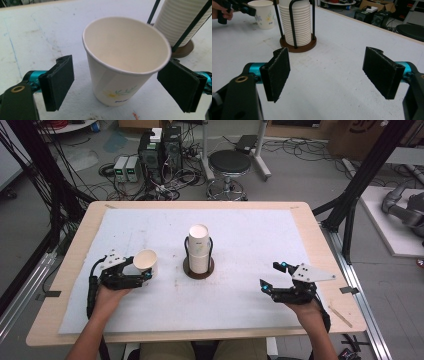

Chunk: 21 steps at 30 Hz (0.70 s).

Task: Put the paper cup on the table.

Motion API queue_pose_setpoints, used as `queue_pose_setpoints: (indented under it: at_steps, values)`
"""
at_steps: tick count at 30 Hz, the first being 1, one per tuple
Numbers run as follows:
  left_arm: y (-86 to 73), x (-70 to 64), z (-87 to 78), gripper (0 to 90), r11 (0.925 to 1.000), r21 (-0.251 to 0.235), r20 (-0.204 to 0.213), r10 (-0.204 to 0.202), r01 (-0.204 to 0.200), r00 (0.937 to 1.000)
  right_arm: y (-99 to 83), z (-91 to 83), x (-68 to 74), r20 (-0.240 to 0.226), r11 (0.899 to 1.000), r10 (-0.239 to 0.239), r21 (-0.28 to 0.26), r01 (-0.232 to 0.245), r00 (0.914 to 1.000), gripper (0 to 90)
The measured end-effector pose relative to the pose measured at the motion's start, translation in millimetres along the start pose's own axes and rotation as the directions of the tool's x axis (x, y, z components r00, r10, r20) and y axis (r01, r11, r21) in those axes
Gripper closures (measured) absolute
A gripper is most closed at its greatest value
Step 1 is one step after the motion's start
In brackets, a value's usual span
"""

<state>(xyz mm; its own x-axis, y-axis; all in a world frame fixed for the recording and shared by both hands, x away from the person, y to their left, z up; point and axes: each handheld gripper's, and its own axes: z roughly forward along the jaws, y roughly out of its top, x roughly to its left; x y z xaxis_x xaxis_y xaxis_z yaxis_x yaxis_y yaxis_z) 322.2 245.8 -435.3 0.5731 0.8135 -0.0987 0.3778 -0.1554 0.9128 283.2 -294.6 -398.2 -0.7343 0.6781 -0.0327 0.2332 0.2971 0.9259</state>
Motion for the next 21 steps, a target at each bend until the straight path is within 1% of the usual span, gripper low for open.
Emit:
queue_pose_setpoints:
  at_steps: [3, 4, 5, 7, 8, 11, 13, 14, 16, 18, 19, 21]
  values:
    - [1.3, 0.8, -12.0, 14.2, 0.9985, -0.055, 0.019, -0.002, 0.003, 0.9998, -0.9, -0.6, -1.0, 0.006, 1.0, 0.004, 0.004, -0.004, 1.0, 22.5]
    - [1.5, 1.1, -16.3, 14.3, 0.9972, -0.075, 0.023, 0.0, 0.001, 0.9997, -1.3, -0.9, -1.1, 0.007, 1.0, 0.012, 0.006, -0.012, 0.9999, 22.5]
    - [1.7, 1.4, -20.9, 14.2, 0.9958, -0.092, 0.022, 0.0, 0.002, 0.9998, -1.5, -1.1, -1.6, 0.007, 1.0, 0.011, 0.003, -0.011, 0.9999, 22.5]
    - [2.3, 2.9, -29.9, 14.2, 0.99, -0.14, 0.017, -0.011, 0.014, 0.9998, -1.9, -1.7, -2.1, 0.013, 1.0, 0.011, 0.009, -0.011, 0.9999, 22.5]
    - [2.6, 4.2, -34.2, 14.2, 0.9851, -0.171, 0.023, -0.02, 0.024, 0.9995, -2.1, -1.7, -2.7, 0.016, 1.0, 0.009, 0.009, -0.01, 0.9998, 22.5]
    - [2.9, 5.8, -44.8, 14.2, 0.9669, -0.252, 0.033, -0.036, 0.043, 0.9988, -3.3, -2.5, -4.3, 0.034, 1.0, 0.011, 0.014, -0.012, 0.9994, 22.5]
    - [2.7, 5.6, -49.3, 14.2, 0.9569, -0.286, 0.046, -0.037, 0.049, 0.9983, -3.9, -3.1, -4.6, 0.051, 1.0, 0.019, 0.023, -0.02, 0.9985, 22.5]
    - [2.8, 4.9, -50.6, 14.2, 0.9536, -0.297, 0.053, -0.035, 0.05, 0.9979, -4.3, -3.5, -5.8, 0.059, 1.0, 0.013, 0.026, -0.014, 0.9982, 22.5]
    - [3.2, 3.7, -52.3, 14.2, 0.953, -0.301, 0.049, -0.025, 0.039, 0.9985, -5.0, -4.2, -6.5, 0.064, 0.999, 0.023, 0.023, -0.024, 0.9977, 22.5]
    - [3.4, 2.3, -53.3, 14.3, 0.95, -0.31, 0.055, -0.023, 0.038, 0.9983, -5.6, -4.8, -8.5, 0.068, 0.999, 0.023, 0.021, -0.025, 0.9974, 22.5]
    - [3.5, 1.5, -53.7, 14.3, 0.9492, -0.313, 0.054, -0.02, 0.036, 0.9983, -6.1, -5.3, -8.5, 0.066, 0.999, 0.031, 0.024, -0.032, 0.9973, 22.5]
    - [3.4, -0.1, -54.2, 14.5, 0.949, -0.314, 0.051, -0.015, 0.031, 0.9986, -6.1, -6.6, -8.3, 0.07, 0.999, 0.032, 0.022, -0.034, 0.9971, 22.5]
